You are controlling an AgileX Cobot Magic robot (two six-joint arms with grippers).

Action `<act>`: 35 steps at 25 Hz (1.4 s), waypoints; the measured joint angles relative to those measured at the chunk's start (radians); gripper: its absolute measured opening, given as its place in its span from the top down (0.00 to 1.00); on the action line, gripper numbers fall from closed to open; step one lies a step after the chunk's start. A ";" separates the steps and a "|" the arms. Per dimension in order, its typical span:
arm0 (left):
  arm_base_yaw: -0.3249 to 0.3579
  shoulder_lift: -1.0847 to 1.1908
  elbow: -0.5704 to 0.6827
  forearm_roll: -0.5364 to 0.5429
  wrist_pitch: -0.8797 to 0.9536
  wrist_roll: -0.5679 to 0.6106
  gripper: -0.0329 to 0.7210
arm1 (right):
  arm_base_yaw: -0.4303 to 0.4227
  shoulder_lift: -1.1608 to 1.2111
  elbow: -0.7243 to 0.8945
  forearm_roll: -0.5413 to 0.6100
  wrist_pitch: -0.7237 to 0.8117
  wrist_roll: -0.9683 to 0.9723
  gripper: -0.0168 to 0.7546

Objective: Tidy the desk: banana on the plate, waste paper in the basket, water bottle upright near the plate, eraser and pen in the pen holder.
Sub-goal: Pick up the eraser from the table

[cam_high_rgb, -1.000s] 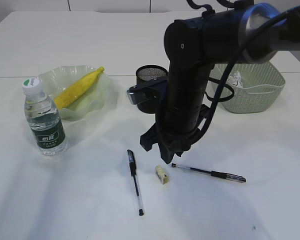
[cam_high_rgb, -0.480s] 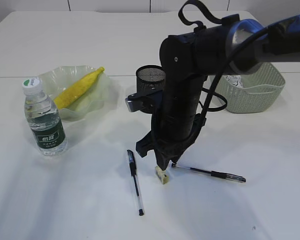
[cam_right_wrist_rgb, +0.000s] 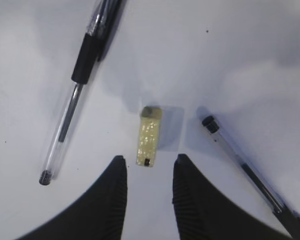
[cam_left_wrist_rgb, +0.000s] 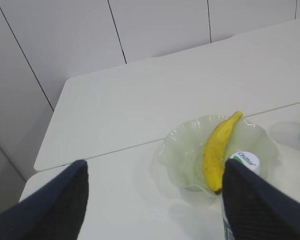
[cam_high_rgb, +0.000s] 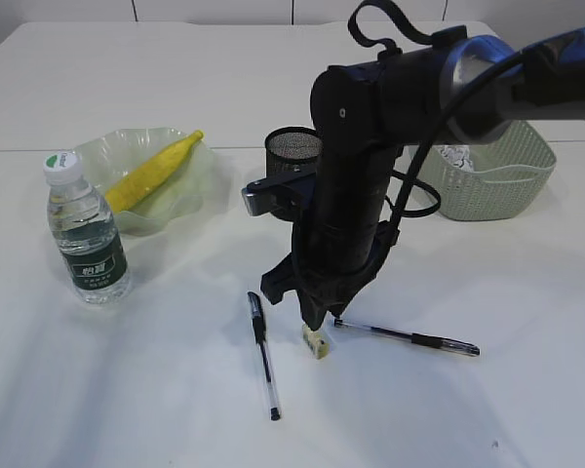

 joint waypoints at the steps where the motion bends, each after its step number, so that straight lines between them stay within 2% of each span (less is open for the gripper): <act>1: 0.000 0.000 0.000 0.000 0.000 0.000 0.17 | 0.000 0.000 0.000 0.002 0.000 0.000 0.67; 35: 0.000 0.000 0.000 0.000 0.012 0.000 0.17 | 0.000 0.000 0.000 0.003 0.013 0.002 0.67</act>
